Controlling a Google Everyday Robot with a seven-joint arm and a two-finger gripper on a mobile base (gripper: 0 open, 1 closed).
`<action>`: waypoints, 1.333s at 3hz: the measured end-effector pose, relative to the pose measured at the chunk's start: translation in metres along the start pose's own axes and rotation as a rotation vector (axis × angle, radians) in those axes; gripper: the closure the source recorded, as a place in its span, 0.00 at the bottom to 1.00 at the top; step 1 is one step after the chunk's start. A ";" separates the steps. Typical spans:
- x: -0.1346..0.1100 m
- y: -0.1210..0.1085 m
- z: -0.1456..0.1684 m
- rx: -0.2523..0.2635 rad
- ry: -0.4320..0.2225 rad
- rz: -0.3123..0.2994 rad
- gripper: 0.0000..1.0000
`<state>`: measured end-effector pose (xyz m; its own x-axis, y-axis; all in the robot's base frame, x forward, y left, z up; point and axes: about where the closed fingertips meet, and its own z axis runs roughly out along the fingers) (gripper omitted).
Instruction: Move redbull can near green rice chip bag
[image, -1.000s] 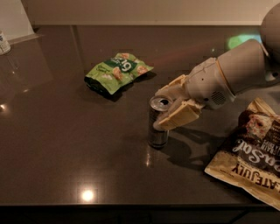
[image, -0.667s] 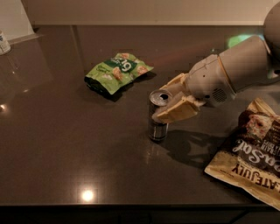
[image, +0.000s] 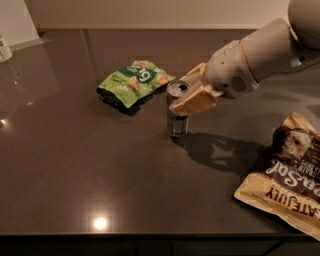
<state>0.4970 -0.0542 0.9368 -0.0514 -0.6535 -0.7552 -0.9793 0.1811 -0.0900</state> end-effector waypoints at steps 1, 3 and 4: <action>-0.001 -0.032 0.005 0.039 0.012 0.024 1.00; -0.009 -0.083 0.017 0.079 0.004 0.076 1.00; -0.017 -0.100 0.030 0.074 -0.015 0.091 1.00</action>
Offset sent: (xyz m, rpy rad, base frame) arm 0.0978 -0.0079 0.0015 -0.0095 -0.0011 -0.1438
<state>0.6014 -0.0393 0.9391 -0.1362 -0.6212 -0.7718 -0.9537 0.2930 -0.0676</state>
